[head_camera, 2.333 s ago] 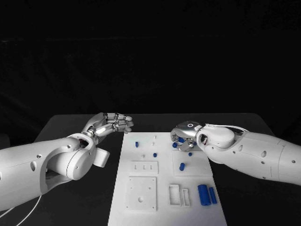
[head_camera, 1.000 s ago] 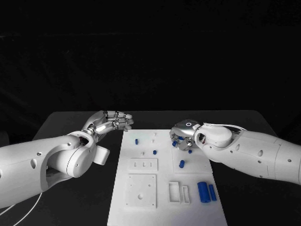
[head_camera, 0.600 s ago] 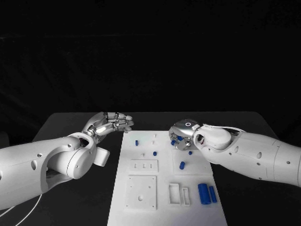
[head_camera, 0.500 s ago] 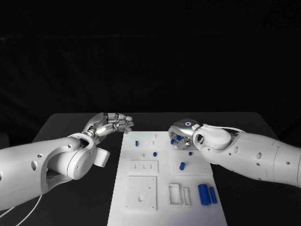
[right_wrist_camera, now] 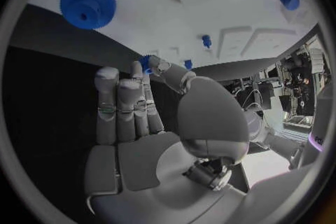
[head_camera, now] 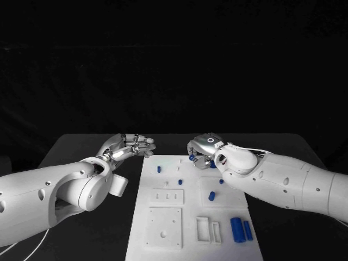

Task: Assemble the parts on the task board

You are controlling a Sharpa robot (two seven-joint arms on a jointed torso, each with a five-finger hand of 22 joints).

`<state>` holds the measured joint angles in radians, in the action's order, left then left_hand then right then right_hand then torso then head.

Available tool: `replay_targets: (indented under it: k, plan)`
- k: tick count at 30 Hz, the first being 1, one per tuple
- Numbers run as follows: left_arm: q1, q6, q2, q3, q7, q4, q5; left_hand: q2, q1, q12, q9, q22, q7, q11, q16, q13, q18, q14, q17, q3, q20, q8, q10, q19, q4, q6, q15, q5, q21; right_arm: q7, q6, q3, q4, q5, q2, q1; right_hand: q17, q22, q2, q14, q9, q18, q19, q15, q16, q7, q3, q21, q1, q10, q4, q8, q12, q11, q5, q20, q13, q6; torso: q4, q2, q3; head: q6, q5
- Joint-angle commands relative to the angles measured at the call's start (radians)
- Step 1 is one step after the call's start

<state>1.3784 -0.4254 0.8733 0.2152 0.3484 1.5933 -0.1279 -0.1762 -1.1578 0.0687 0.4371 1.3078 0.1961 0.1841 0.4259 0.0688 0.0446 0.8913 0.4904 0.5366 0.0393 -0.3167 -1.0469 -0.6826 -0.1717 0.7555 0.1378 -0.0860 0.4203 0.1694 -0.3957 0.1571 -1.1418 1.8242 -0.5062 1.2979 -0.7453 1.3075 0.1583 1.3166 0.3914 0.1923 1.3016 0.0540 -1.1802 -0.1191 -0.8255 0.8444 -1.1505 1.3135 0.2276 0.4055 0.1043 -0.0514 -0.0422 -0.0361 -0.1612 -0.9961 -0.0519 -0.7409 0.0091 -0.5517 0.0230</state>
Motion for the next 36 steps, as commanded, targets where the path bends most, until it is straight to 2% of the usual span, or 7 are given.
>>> replay_targets:
  k: [1, 7, 14, 19, 25, 27, 36]
  plan:
    - [0.003, 0.010, -0.006, -0.001, 0.011, 0.001, -0.004, 0.002, 0.006, -0.003, -0.001, 0.018, 0.006, -0.001, -0.004, -0.001, 0.015, -0.004, -0.001, 0.007, 0.000, 0.005, 0.008, 0.006, -0.001, -0.001, 0.003, 0.005, -0.004, 0.024, -0.030, -0.001, 0.020, 0.040, 0.023, 0.000, 0.002, 0.023, 0.006, -0.003, 0.001, 0.069, 0.002, 0.009, -0.006, 0.003, -0.008, 0.007, -0.001, 0.006, -0.001, 0.007, 0.003, 0.002, -0.007, -0.010, -0.003, -0.007, 0.0000, -0.002, -0.0009, 0.003, 0.000]
    - [0.003, 0.010, -0.009, -0.005, 0.012, 0.005, -0.004, 0.002, 0.006, -0.003, -0.001, 0.018, 0.006, -0.001, -0.004, -0.001, 0.015, -0.003, -0.001, 0.007, 0.000, 0.005, 0.008, 0.006, -0.001, -0.001, 0.003, 0.005, -0.004, 0.023, -0.022, -0.001, 0.050, 0.039, 0.060, -0.001, 0.002, 0.023, 0.007, -0.003, 0.001, 0.069, 0.002, 0.009, -0.006, 0.003, -0.009, 0.009, -0.001, 0.006, -0.001, 0.007, 0.003, 0.002, -0.007, -0.010, -0.004, -0.008, -0.0023, -0.004, -0.0015, 0.004, 0.001]
    - [0.004, 0.009, -0.010, -0.019, 0.010, 0.005, -0.005, 0.002, 0.005, -0.003, -0.001, 0.018, 0.006, 0.000, -0.004, -0.001, 0.015, -0.003, -0.001, 0.007, 0.000, 0.005, 0.008, 0.006, -0.002, -0.001, 0.003, 0.005, -0.004, 0.020, -0.013, -0.001, 0.060, 0.040, 0.079, -0.002, 0.002, 0.023, 0.008, -0.004, 0.001, 0.069, 0.002, 0.009, -0.007, 0.003, -0.010, 0.010, -0.001, 0.006, -0.002, 0.007, 0.002, 0.002, -0.007, -0.011, -0.004, -0.008, -0.0078, -0.011, -0.0032, 0.004, -0.002]
    - [0.009, 0.009, -0.010, -0.020, 0.010, 0.007, -0.006, 0.001, 0.005, -0.003, -0.001, 0.018, 0.006, 0.000, -0.004, -0.001, 0.015, -0.003, -0.001, 0.008, 0.000, 0.005, 0.008, 0.006, -0.002, -0.001, 0.003, 0.005, -0.004, 0.019, -0.005, -0.001, 0.069, 0.039, 0.083, -0.002, 0.002, 0.023, 0.009, -0.004, 0.001, 0.069, 0.002, 0.009, -0.007, 0.003, -0.010, 0.011, -0.001, 0.006, -0.002, 0.007, 0.002, 0.002, -0.007, -0.011, -0.005, -0.008, -0.0126, -0.015, -0.0051, -0.001, 0.002]
    - [0.016, 0.008, -0.007, -0.022, 0.011, 0.011, -0.010, 0.001, 0.005, -0.003, -0.001, 0.018, 0.006, 0.000, -0.004, -0.001, 0.015, -0.003, 0.000, 0.008, 0.000, 0.005, 0.009, 0.006, -0.003, -0.001, 0.003, 0.005, -0.004, 0.018, 0.000, -0.001, 0.076, 0.039, 0.091, -0.002, 0.003, 0.023, 0.009, -0.004, 0.001, 0.069, 0.002, 0.009, -0.008, 0.003, -0.011, 0.011, 0.000, 0.006, -0.002, 0.006, 0.001, 0.002, -0.007, -0.011, -0.005, -0.007, -0.0145, -0.022, -0.0073, -0.001, 0.001]
    - [0.019, 0.008, -0.008, -0.022, 0.011, 0.011, -0.010, 0.001, 0.005, -0.002, -0.001, 0.018, 0.006, 0.000, -0.004, -0.001, 0.015, -0.003, 0.000, 0.008, 0.000, 0.005, 0.009, 0.006, -0.003, -0.001, 0.003, 0.005, -0.004, 0.017, 0.000, -0.001, 0.079, 0.039, 0.094, -0.002, 0.003, 0.023, 0.009, -0.004, 0.001, 0.069, 0.001, 0.009, -0.008, 0.003, -0.011, 0.011, 0.000, 0.006, -0.002, 0.006, 0.001, 0.002, -0.007, -0.011, -0.005, -0.007, -0.0154, -0.024, -0.0078, -0.006, 0.000]
    - [0.022, 0.007, -0.009, -0.022, 0.011, 0.012, -0.010, 0.000, 0.005, -0.002, -0.001, 0.018, 0.006, 0.000, -0.004, -0.001, 0.015, -0.003, 0.000, 0.008, 0.001, 0.005, 0.009, 0.006, -0.003, -0.001, 0.003, 0.005, -0.003, 0.013, 0.007, -0.001, 0.091, 0.039, 0.102, -0.002, 0.003, 0.023, 0.009, -0.004, 0.001, 0.069, 0.001, 0.009, -0.008, 0.003, -0.012, 0.012, 0.000, 0.006, -0.002, 0.006, 0.001, 0.001, -0.007, -0.011, -0.006, -0.007, -0.0171, -0.030, -0.0101, -0.003, 0.002]
